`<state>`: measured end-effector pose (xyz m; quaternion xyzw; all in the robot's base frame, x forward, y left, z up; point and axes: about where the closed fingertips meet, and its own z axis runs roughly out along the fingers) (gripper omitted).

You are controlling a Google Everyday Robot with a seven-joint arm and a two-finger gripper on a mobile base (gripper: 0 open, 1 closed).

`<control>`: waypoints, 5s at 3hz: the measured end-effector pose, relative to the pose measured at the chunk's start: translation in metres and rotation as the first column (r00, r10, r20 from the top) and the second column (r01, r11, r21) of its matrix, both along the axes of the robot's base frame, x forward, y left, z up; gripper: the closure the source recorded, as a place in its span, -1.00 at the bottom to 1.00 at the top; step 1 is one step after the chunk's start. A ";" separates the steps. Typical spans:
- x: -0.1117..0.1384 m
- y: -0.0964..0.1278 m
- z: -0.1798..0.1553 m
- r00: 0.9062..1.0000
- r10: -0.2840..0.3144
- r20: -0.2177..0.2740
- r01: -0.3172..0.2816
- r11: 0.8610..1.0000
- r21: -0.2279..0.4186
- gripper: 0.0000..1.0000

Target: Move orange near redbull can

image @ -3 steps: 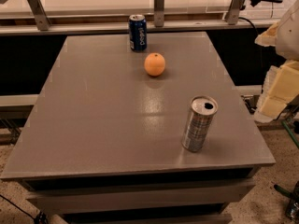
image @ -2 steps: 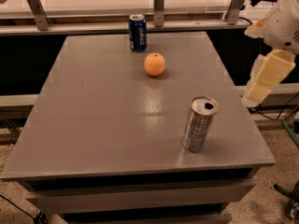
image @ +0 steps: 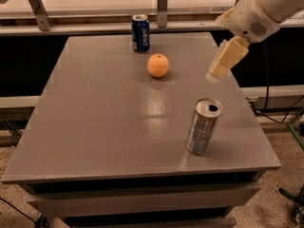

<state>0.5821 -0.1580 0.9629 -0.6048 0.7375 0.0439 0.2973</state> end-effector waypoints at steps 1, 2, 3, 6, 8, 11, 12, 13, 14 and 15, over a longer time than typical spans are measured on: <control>0.041 0.029 -0.023 1.000 0.024 0.018 -0.026 0.987 0.157 -1.00; 0.069 0.065 -0.046 0.998 0.065 0.019 -0.068 0.950 0.303 -1.00; 0.069 0.065 -0.046 0.998 0.066 0.019 -0.068 0.950 0.304 -1.00; 0.086 0.117 -0.050 0.992 0.129 0.000 -0.104 0.799 0.592 -1.00; 0.086 0.137 -0.064 0.984 0.169 -0.062 -0.092 0.769 0.633 -1.00; 0.099 0.126 -0.099 0.995 0.092 -0.045 -0.053 0.838 0.543 -0.13; 0.098 0.114 -0.096 0.997 0.070 -0.041 -0.037 0.841 0.540 0.33; 0.090 0.093 -0.090 0.997 0.079 -0.027 -0.050 0.822 0.567 0.78; 0.064 0.051 -0.081 0.995 0.097 -0.017 -0.070 0.818 0.571 1.00; 0.025 0.017 -0.081 0.990 0.137 -0.033 -0.096 0.829 0.551 1.00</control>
Offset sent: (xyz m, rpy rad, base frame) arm 0.0947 0.0953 -0.0605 0.4633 -0.0196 0.1097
